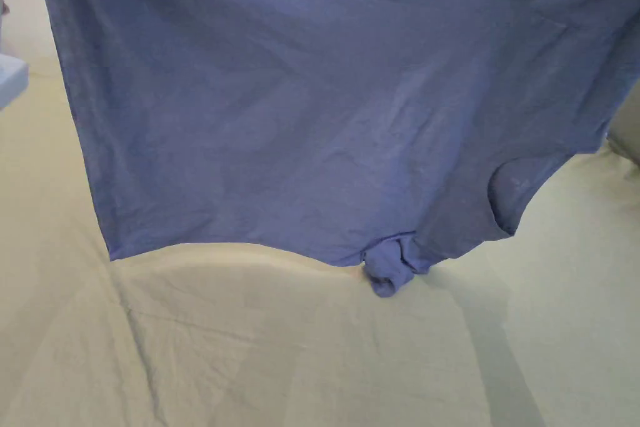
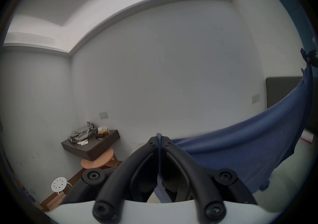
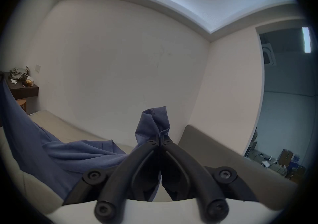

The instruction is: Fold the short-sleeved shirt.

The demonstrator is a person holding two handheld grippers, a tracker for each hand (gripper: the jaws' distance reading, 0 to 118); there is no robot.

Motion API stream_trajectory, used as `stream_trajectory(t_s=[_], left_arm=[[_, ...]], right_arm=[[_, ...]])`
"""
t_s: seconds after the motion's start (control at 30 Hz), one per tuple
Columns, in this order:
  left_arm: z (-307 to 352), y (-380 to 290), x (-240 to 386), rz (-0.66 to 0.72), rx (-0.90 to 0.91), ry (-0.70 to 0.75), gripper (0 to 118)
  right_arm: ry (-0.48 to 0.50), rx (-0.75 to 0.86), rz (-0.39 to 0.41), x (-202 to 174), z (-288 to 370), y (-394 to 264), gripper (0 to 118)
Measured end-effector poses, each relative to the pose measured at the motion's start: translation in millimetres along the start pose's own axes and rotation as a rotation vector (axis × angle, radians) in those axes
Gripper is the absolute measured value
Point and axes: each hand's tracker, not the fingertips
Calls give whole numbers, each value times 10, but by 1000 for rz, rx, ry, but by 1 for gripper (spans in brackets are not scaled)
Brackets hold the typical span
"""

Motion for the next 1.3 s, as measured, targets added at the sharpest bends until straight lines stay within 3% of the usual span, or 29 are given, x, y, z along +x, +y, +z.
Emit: stream_trajectory(t_s=[0.1,0.17,0.27,0.5,0.7,0.93,1.1,1.23,1.3], left_arm=[[40,-515,98,-7,-78,-30,0],[208,-843,192,-8,-122,-29,0],[478,-1359,252,-32,-194,-68,0],[1476,-2427,306,-65,-380,-115,0],[2377,-3273,371,-105,-589,-194,0],[2948,-3892,378,-199,-765,-270,0],[3210,-4004,338,-257,-801,-262,0],[3364,-4103,211,-249,-891,-269,0],[3406,-4144,157,-246,-922,-281,0]], right_arm=[[67,-59,-48,-130,137,-524,0],[208,-96,-104,-154,252,-888,0],[212,-184,-87,-226,513,-1390,0],[344,-382,-194,-60,1723,-2523,0],[379,-591,-186,-73,2851,-3211,0],[356,-822,-178,151,3612,-3801,0],[340,-957,-217,213,3998,-4060,0],[343,-1047,-309,296,4235,-4196,0],[356,-1071,-302,300,4320,-4234,0]])
